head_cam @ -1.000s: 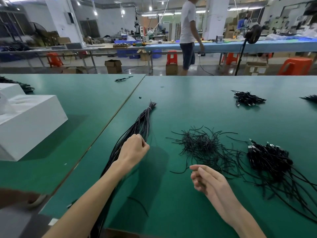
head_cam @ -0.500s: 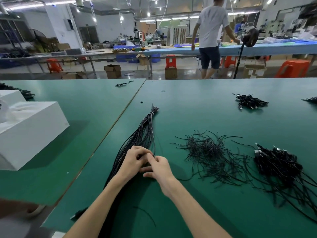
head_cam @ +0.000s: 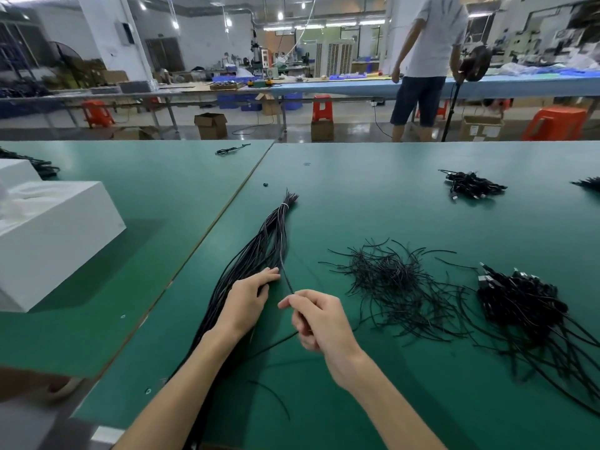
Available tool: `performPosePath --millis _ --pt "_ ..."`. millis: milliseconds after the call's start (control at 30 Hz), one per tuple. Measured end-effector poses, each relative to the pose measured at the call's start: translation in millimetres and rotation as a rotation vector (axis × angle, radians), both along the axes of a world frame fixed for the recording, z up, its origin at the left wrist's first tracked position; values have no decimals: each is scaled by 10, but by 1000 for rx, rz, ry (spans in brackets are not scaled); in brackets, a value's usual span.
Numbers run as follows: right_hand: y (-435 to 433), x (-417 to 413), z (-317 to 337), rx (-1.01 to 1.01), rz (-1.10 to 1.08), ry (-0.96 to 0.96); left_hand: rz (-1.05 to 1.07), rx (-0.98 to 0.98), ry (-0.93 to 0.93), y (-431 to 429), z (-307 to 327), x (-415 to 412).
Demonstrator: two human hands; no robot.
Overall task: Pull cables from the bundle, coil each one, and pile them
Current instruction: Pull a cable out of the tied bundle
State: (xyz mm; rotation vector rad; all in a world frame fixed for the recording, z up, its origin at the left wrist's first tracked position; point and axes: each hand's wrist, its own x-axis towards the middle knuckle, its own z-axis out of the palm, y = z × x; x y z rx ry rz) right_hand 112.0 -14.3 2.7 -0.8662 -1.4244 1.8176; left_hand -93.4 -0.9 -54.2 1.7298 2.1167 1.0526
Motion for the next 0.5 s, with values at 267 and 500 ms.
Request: performPosePath --millis 267,500 --pt "-102 604 314 127 8 197 -11 -25 14 -10 9 -9" --pt "-6 818 171 -7 -44 410 -9 6 18 -44 -11 19"
